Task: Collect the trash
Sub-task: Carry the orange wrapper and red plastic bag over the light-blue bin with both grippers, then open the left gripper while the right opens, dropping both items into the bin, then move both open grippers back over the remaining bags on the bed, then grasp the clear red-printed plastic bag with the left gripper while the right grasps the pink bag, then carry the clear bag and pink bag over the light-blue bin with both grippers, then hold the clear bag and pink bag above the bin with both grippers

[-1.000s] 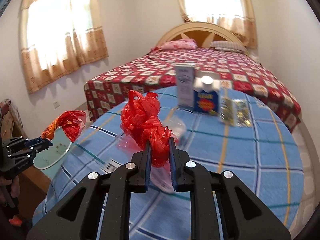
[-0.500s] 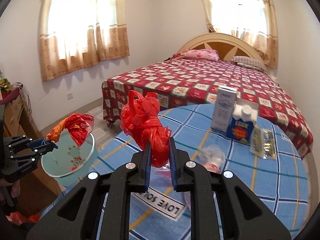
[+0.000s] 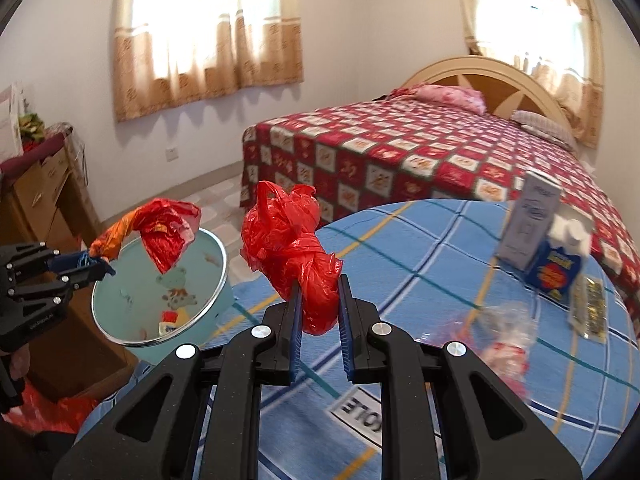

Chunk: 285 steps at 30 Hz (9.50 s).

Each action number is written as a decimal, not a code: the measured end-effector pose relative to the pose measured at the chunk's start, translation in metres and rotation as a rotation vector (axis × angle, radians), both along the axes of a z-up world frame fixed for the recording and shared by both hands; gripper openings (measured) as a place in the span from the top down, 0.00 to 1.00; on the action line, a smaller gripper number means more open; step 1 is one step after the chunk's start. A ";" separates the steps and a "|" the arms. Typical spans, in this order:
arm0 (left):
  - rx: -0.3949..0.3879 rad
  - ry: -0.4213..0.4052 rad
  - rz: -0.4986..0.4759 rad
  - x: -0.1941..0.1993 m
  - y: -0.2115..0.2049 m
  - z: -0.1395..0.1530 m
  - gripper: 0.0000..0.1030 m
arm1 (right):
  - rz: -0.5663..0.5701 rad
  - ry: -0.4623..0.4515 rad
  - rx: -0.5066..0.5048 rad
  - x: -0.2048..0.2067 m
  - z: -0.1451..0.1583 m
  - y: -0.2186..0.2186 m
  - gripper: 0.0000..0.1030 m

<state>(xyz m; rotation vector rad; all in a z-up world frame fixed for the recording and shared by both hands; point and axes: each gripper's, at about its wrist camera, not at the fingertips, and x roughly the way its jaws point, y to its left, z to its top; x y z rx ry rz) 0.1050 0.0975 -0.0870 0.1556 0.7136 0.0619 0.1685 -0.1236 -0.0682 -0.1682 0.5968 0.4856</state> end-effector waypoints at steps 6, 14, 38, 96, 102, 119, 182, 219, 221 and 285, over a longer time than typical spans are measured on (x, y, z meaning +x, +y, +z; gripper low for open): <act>0.007 0.015 0.039 0.000 0.014 -0.004 0.80 | 0.039 0.001 -0.031 0.008 -0.008 0.026 0.84; 0.008 0.027 0.083 -0.002 0.035 -0.005 0.80 | 0.090 0.012 -0.053 0.013 -0.013 0.054 0.84; 0.006 0.051 0.151 -0.001 0.062 -0.009 0.79 | 0.195 0.020 -0.136 0.012 -0.031 0.102 0.84; -0.050 0.070 0.127 0.001 0.040 -0.021 0.31 | 0.202 0.026 -0.104 -0.006 -0.030 0.097 0.40; -0.040 0.089 0.067 0.005 0.013 -0.032 0.22 | 0.105 0.010 -0.107 -0.024 -0.023 0.041 0.36; -0.033 0.082 -0.022 0.026 -0.041 -0.039 0.11 | -0.378 0.055 -0.027 -0.015 -0.033 -0.112 0.42; -0.023 0.116 -0.403 0.072 -0.242 -0.016 0.77 | -0.462 -0.009 0.236 -0.078 -0.025 -0.255 0.86; -0.066 0.065 -0.018 0.005 -0.015 -0.012 0.73 | -0.051 -0.015 0.145 -0.019 -0.011 -0.024 0.86; -0.067 0.064 -0.010 0.004 -0.011 -0.012 0.72 | -0.034 -0.015 0.138 -0.016 -0.011 -0.015 0.86; -0.045 0.030 0.150 -0.009 0.055 -0.004 0.72 | 0.147 0.005 0.034 0.005 -0.023 0.081 0.85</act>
